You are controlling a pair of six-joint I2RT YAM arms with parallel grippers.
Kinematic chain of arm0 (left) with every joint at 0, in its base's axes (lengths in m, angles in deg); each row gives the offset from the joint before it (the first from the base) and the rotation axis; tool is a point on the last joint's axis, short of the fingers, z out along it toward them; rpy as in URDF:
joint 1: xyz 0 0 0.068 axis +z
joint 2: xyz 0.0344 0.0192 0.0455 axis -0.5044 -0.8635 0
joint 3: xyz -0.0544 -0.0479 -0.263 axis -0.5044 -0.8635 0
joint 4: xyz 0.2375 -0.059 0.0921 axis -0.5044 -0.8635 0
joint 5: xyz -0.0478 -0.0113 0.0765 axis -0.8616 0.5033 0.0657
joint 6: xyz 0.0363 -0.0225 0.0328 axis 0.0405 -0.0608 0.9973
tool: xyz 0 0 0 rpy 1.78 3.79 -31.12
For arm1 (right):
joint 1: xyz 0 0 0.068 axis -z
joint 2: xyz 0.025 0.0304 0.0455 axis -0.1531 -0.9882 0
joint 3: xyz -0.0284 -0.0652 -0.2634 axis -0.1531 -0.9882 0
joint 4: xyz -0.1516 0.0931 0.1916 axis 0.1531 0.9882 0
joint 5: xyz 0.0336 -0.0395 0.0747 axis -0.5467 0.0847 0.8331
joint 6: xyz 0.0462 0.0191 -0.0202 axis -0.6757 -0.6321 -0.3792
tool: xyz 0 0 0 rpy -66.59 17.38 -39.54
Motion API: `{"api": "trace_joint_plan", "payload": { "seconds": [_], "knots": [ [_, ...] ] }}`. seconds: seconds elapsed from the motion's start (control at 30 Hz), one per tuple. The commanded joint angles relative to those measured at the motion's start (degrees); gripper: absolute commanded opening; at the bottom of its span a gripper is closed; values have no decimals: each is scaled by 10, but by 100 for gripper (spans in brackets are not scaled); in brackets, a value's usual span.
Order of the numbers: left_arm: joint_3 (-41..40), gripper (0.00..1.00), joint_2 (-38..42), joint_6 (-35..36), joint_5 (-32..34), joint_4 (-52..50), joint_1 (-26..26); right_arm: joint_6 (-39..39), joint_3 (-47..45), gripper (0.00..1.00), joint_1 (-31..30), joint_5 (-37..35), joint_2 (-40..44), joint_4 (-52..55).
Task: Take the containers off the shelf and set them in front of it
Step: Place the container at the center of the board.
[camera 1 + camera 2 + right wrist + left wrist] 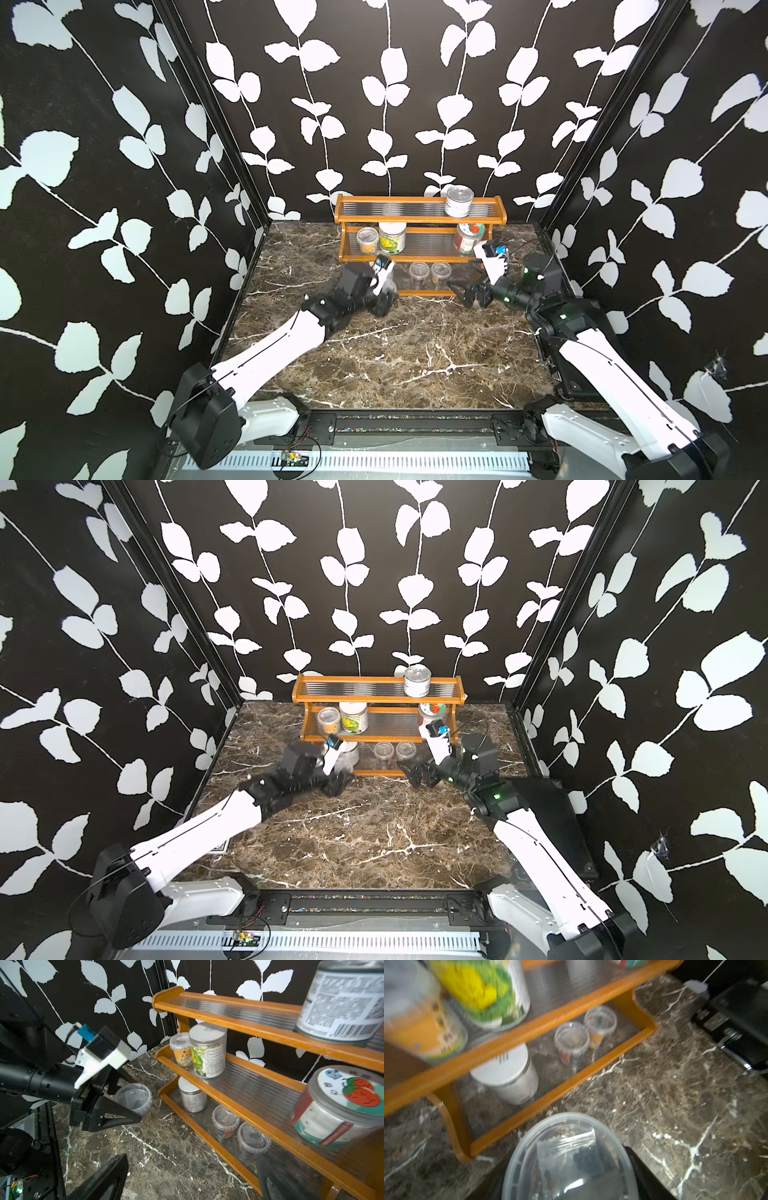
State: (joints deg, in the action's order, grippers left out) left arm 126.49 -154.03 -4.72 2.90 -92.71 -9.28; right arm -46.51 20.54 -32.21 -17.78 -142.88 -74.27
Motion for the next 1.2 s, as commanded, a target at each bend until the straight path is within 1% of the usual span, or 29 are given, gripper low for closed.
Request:
{"api": "trace_joint_plan", "payload": {
  "seconds": [0.0, 0.13, 0.23, 0.33, 0.43, 0.47, 0.67, 0.83, 0.93, 1.17],
  "knots": [
    [-66, 56, 35, -34, 64, 72, -2, 20, -30, 99, -17, -11, 7, -55],
    [-138, 56, 52, -38, 98, 122, -2, 32, -42, 99, -25, -22, 6, -57],
    [-180, 57, 52, -49, 107, 161, 1, 35, -47, 99, -29, -26, 0, -61],
    [-218, 57, 40, -59, 102, 198, 16, 34, -51, 99, -34, -30, -5, -68],
    [-255, 57, 21, -85, 90, 263, 40, 35, -55, 99, -37, -35, -6, -72],
    [-262, 56, 14, -88, 87, 281, 43, 37, -56, 99, -38, -36, -7, -71],
    [-281, 57, -7, -77, 91, 303, 52, 41, -57, 99, -38, -49, -5, -65],
    [-307, 60, -25, -79, 94, 337, 66, 41, -56, 99, -39, -51, -11, -69],
    [-311, 65, -26, -80, 96, 331, 67, 42, -56, 99, -39, -55, -13, -69],
    [-310, 84, -5, -79, 107, 302, 67, 26, -58, 99, -39, -82, -10, -82]
  ]
}}
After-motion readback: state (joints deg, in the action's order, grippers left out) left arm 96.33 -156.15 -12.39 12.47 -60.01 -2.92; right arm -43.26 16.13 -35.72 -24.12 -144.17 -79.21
